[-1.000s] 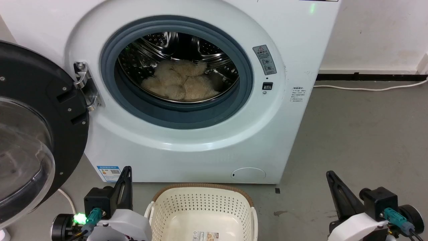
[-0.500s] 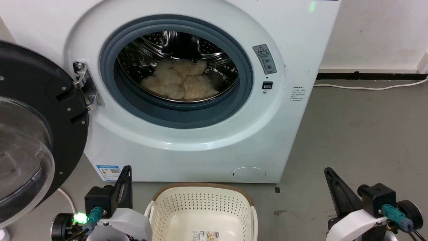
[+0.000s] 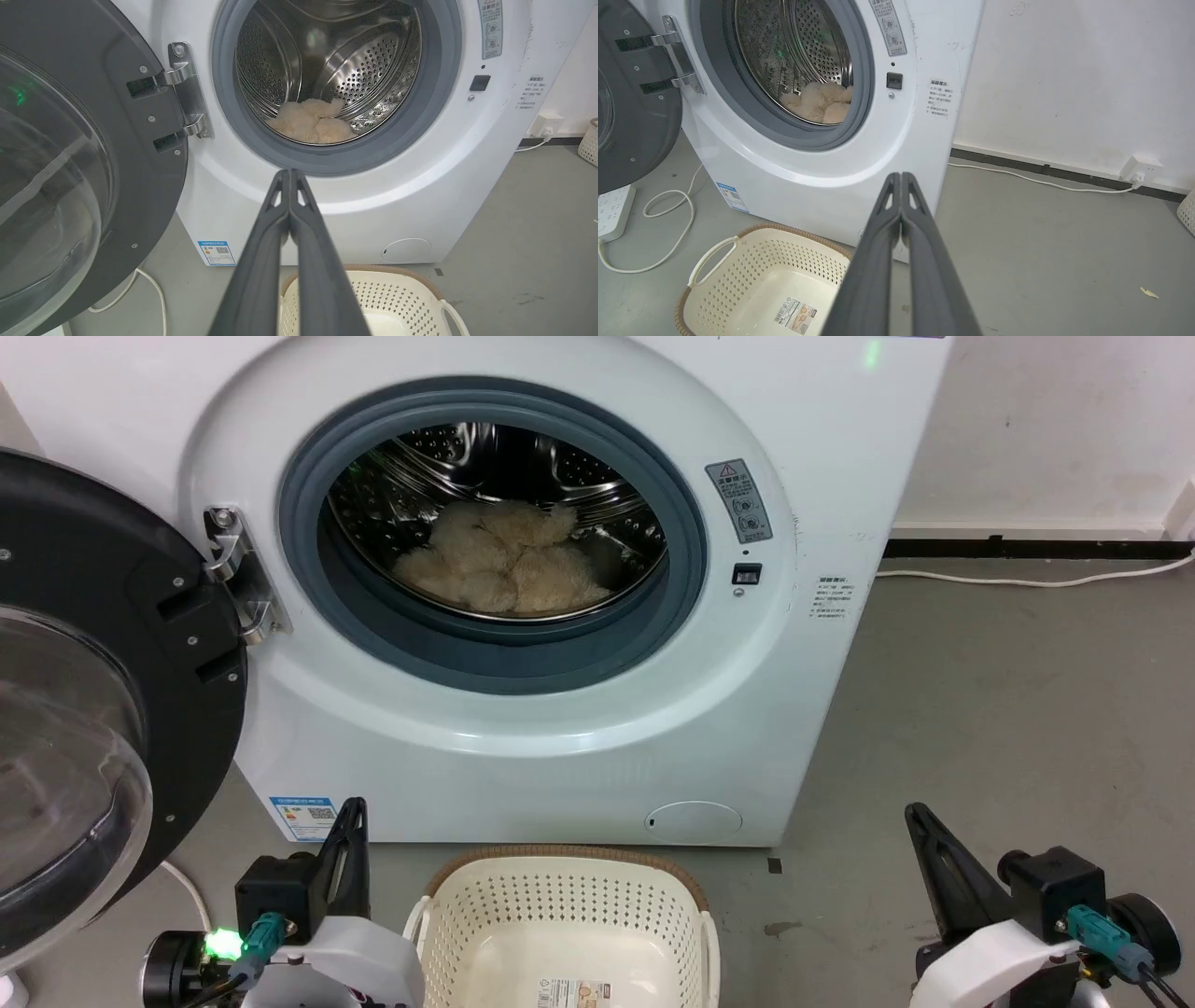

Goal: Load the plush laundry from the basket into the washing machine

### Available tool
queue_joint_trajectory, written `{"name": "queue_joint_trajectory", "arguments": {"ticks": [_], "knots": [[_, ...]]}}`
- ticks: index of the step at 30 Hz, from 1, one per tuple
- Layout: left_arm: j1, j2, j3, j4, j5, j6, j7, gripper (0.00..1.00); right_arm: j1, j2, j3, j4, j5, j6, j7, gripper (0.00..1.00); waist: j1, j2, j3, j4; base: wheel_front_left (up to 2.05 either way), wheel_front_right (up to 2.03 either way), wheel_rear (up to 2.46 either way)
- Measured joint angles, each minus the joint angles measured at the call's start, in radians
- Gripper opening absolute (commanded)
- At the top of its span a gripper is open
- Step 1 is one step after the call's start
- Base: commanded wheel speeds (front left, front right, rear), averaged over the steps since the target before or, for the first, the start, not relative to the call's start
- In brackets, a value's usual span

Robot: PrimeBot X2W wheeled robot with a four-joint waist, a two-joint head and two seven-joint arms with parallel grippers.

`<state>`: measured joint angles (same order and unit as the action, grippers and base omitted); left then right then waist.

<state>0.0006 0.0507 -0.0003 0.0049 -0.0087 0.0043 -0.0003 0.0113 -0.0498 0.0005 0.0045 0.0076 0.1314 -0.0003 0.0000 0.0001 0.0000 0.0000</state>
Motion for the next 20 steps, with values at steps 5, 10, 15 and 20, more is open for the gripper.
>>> {"name": "queue_joint_trajectory", "arguments": {"ticks": [5,10,15,20], "knots": [[0.000,0.000,0.000,0.000,0.000,0.000,0.000,0.00,0.000,0.000,0.000,0.000,0.000,0.000,0.000,0.00,0.0000,0.0000,0.000,0.000,0.00,0.00,0.00],[0.000,0.000,0.000,0.000,0.000,0.000,0.000,0.00,0.000,0.000,0.000,0.000,0.000,0.000,0.000,0.00,0.0000,0.0000,0.000,0.000,0.00,0.00,0.00],[0.000,0.000,0.000,0.000,0.000,0.000,0.000,0.00,0.000,0.000,0.000,0.000,0.000,0.000,0.000,0.00,0.0000,0.0000,0.000,0.000,0.00,0.00,0.00],[0.000,0.000,0.000,0.000,0.000,0.000,0.000,0.00,0.000,0.000,0.000,0.000,0.000,0.000,0.000,0.00,0.0000,0.0000,0.000,0.000,0.00,0.00,0.00]]}}
